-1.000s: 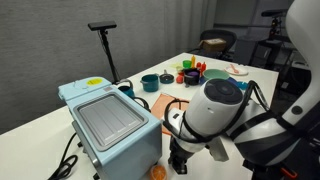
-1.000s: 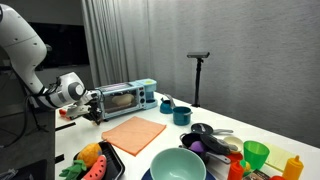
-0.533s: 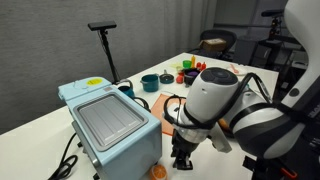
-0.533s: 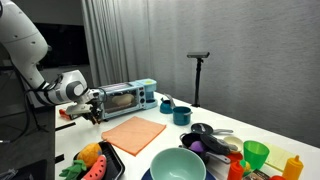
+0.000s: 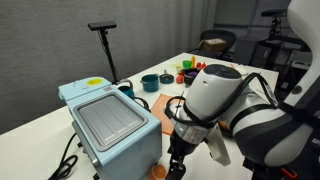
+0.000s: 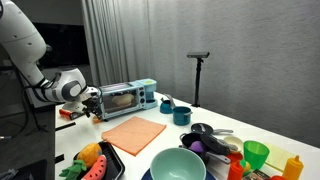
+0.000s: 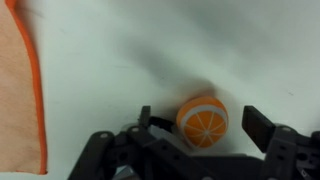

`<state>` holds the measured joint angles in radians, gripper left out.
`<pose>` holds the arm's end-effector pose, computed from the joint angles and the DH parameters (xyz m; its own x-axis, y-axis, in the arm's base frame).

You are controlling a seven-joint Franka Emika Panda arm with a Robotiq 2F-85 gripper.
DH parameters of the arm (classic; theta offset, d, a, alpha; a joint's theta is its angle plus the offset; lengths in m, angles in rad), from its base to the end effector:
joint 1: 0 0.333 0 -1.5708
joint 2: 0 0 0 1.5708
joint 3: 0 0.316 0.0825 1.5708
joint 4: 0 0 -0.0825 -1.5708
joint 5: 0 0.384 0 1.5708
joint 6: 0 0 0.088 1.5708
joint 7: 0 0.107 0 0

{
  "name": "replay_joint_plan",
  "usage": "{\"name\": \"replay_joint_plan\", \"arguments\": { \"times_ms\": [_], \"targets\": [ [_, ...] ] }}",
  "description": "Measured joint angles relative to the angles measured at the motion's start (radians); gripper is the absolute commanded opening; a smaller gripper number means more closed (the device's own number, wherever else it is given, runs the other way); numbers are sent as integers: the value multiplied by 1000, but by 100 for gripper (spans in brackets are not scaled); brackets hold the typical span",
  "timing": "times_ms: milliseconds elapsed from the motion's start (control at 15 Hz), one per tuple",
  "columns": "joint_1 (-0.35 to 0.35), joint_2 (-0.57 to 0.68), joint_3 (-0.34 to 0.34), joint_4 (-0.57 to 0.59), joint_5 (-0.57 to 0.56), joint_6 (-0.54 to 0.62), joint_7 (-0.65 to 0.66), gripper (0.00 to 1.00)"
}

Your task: Put the orange toy into the tray.

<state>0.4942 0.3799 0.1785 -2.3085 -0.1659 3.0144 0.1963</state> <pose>0.4250 0.3551 0.2172 0.7785 0.5371 0.3247 0.5828 -0.8106 -0.0564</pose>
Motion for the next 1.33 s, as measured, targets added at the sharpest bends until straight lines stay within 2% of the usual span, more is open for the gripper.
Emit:
{"name": "replay_joint_plan", "arguments": {
  "times_ms": [400,800,1133,1333],
  "targets": [
    [103,7,-101,2,0,36,193,100],
    [182,38,-155,15,-1,36,322,100],
    [327,80,-289,46,-18,54,408,100],
    [415,109,-364,65,10,69,414,100]
  ]
}}
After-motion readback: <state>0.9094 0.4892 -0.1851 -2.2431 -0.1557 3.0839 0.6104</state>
